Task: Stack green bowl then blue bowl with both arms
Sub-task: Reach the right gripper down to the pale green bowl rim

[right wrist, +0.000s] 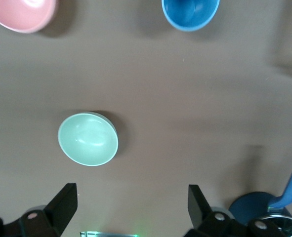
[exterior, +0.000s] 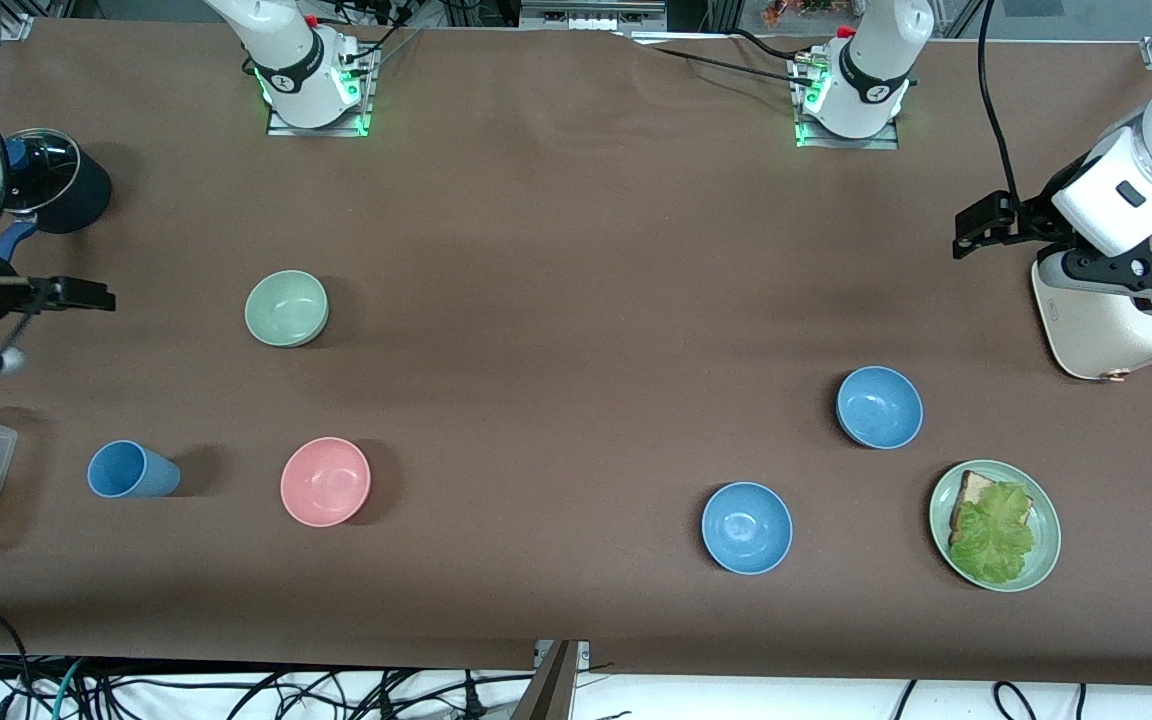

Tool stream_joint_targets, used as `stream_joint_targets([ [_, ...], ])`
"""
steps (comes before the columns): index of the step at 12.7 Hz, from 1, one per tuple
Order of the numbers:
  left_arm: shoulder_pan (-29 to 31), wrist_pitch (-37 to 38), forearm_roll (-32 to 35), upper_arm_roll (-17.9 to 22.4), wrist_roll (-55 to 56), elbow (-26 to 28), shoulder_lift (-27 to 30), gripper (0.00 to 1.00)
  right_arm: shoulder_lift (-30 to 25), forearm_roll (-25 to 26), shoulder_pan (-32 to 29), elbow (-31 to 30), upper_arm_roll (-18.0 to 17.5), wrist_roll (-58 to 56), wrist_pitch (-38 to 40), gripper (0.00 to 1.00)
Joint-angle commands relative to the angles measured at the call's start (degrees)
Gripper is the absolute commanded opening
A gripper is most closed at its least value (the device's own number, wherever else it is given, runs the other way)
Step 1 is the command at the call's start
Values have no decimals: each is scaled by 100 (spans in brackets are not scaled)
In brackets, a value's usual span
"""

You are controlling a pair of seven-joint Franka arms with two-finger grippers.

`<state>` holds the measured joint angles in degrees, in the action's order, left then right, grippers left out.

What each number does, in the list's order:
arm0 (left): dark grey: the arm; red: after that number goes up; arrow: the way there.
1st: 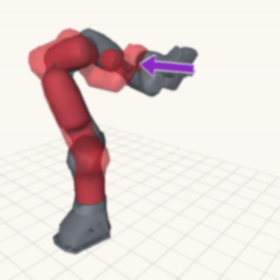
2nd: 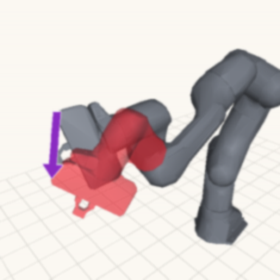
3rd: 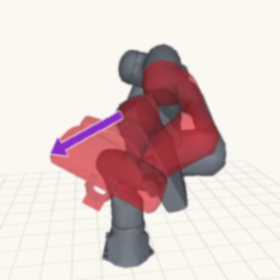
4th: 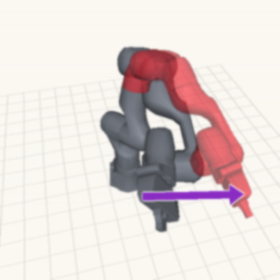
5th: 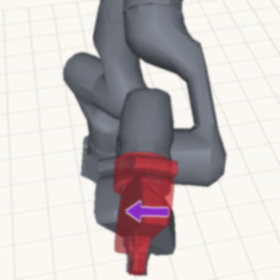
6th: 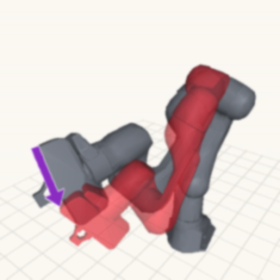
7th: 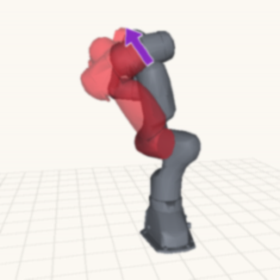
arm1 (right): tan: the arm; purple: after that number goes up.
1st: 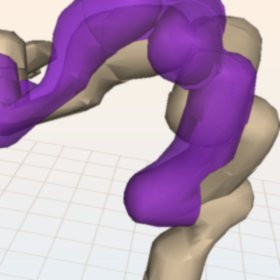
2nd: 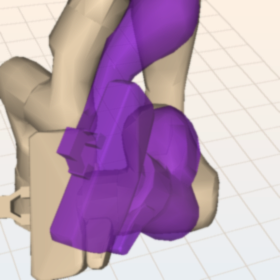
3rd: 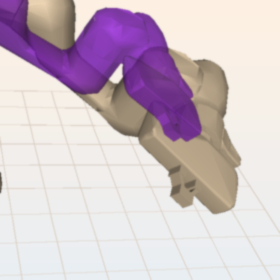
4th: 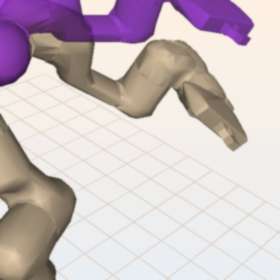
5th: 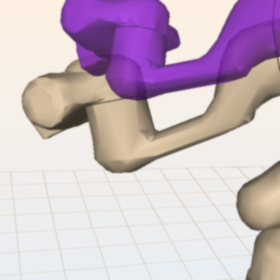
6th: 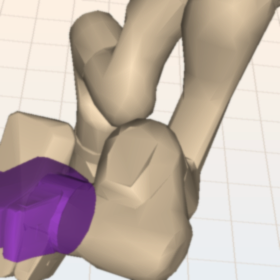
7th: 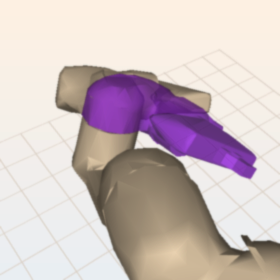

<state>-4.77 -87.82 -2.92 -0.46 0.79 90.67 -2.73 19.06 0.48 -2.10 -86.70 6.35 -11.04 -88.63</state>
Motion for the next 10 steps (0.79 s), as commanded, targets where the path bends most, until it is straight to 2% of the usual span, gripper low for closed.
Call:
stream_joint_targets([
  [1,29,143,142,-68,44,-208,-87,100,325,-152,-80,-22,-64,94,-93,99],
  [3,29,143,142,-77,44,-208,-87,100,502,-407,-80,-196,-72,207,-268,98],
  [5,29,143,142,-68,44,-208,-87,100,502,-478,-63,-696,-107,234,-803,94],
  [10,29,143,142,-59,44,-208,-87,100,502,-672,-54,-1717,-248,234,-1841,78],
])
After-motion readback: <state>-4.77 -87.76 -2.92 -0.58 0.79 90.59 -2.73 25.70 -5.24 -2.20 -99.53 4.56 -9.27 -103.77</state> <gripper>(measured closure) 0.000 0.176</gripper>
